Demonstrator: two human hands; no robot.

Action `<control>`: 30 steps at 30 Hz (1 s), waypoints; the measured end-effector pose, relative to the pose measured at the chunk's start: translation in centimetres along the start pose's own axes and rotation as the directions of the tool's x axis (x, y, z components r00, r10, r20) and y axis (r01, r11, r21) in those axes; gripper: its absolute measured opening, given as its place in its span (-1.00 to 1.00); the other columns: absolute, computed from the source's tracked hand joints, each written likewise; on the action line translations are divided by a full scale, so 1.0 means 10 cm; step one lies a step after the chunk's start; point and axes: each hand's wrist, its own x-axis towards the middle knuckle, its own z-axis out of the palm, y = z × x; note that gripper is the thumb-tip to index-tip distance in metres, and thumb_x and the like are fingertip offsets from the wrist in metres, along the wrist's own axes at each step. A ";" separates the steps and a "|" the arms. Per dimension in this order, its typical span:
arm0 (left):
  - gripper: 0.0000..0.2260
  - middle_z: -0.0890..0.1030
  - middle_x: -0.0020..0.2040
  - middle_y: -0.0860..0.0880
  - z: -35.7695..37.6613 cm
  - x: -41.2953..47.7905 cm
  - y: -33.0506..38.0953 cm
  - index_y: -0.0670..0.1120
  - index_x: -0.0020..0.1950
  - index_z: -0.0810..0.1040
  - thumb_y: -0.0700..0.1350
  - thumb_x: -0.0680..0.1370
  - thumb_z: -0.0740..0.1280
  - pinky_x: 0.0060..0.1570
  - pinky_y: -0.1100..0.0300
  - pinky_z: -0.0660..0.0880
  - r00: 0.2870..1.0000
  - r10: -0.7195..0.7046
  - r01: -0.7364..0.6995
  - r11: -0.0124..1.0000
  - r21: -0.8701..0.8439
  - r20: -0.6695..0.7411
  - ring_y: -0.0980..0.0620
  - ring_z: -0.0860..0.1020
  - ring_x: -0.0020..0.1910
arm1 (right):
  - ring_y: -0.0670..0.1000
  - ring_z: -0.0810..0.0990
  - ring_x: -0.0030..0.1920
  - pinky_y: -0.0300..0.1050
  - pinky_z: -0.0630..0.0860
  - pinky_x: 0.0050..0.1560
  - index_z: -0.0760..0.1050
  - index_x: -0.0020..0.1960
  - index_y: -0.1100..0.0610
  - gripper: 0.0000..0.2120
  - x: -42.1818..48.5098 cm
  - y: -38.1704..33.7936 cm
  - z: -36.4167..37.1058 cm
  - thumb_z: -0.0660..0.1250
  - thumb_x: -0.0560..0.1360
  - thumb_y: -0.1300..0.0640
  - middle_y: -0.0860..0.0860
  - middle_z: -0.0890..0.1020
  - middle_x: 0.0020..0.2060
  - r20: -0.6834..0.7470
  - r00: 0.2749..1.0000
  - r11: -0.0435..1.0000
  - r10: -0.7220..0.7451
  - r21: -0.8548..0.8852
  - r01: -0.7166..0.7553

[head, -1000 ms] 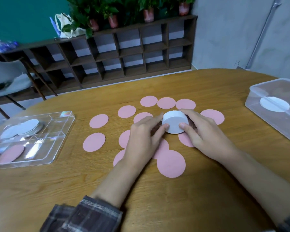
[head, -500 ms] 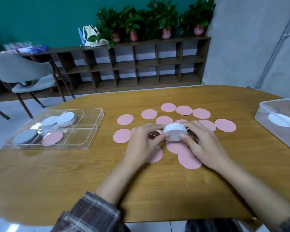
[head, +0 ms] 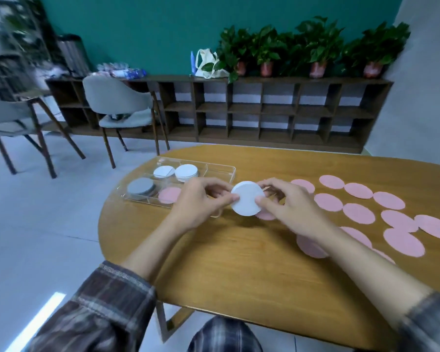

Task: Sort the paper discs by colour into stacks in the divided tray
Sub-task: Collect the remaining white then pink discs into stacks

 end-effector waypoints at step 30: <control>-0.83 0.73 -0.08 -0.06 -1.74 1.26 -1.77 -0.13 0.00 0.72 -0.03 0.60 0.45 -0.24 0.31 0.48 0.896 -0.320 0.385 0.905 0.180 -0.309 0.02 0.65 -0.10 | 0.03 0.62 -0.02 -0.16 0.40 -0.17 0.62 0.09 0.07 -0.74 2.76 -0.39 2.23 0.51 0.47 -0.03 0.02 0.68 -0.09 0.195 0.970 0.985 0.142 -0.120 -0.120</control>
